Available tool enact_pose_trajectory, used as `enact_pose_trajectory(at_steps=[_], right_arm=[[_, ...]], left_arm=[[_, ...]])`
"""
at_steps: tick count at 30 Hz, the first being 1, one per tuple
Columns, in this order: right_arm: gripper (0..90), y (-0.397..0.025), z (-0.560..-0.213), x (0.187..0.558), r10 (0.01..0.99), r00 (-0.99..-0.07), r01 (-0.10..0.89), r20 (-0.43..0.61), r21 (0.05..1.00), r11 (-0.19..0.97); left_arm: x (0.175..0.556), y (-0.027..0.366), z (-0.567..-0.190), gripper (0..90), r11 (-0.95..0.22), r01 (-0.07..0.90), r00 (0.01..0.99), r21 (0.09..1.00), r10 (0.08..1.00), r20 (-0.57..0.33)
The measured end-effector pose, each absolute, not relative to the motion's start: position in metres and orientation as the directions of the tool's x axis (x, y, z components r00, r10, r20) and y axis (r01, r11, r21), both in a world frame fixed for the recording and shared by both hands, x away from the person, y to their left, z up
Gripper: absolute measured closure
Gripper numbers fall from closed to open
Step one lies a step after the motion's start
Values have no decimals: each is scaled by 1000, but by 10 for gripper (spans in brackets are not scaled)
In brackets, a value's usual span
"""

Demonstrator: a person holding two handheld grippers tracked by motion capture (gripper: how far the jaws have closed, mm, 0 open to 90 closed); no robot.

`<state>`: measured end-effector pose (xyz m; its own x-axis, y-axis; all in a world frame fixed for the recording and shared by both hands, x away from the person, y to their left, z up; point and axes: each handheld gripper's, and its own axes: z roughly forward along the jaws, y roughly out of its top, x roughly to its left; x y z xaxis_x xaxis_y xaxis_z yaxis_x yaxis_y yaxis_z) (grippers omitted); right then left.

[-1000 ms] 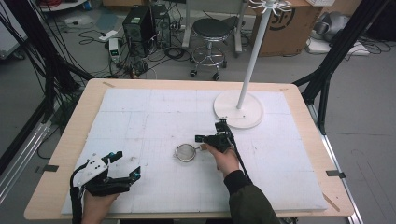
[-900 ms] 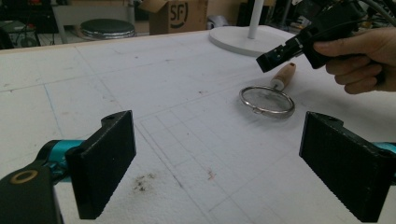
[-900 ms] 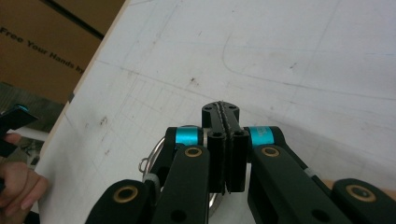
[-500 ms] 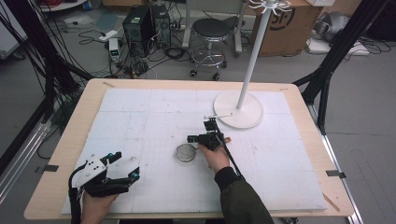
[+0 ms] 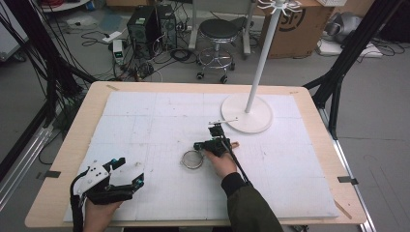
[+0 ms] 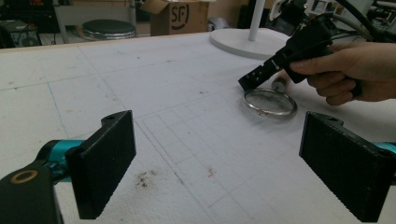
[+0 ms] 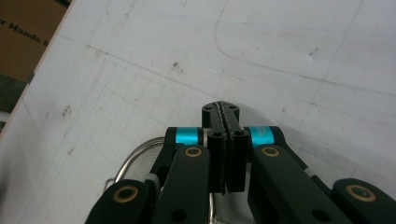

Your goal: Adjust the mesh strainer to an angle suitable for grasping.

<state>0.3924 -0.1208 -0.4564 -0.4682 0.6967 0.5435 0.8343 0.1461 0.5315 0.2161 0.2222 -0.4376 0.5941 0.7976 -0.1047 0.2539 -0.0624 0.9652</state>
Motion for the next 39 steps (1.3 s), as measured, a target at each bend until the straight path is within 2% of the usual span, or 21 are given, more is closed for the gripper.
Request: enact_pose_trajectory(at_steps=[16,22,39], right_arm=[[898,-100,-452,361,656,-574,790,490,542,287],[898,-114,-459,355,628,-533,822,567,523,225],[899,-134,-455,347,650,-535,820,540,517,245]], left_arm=[[216,223,-438,113,-59,254,588,965,802,-106],[216,223,-438,113,-62,254,589,965,801,-103],[217,222,-438,113,-65,260,588,963,802,-105]])
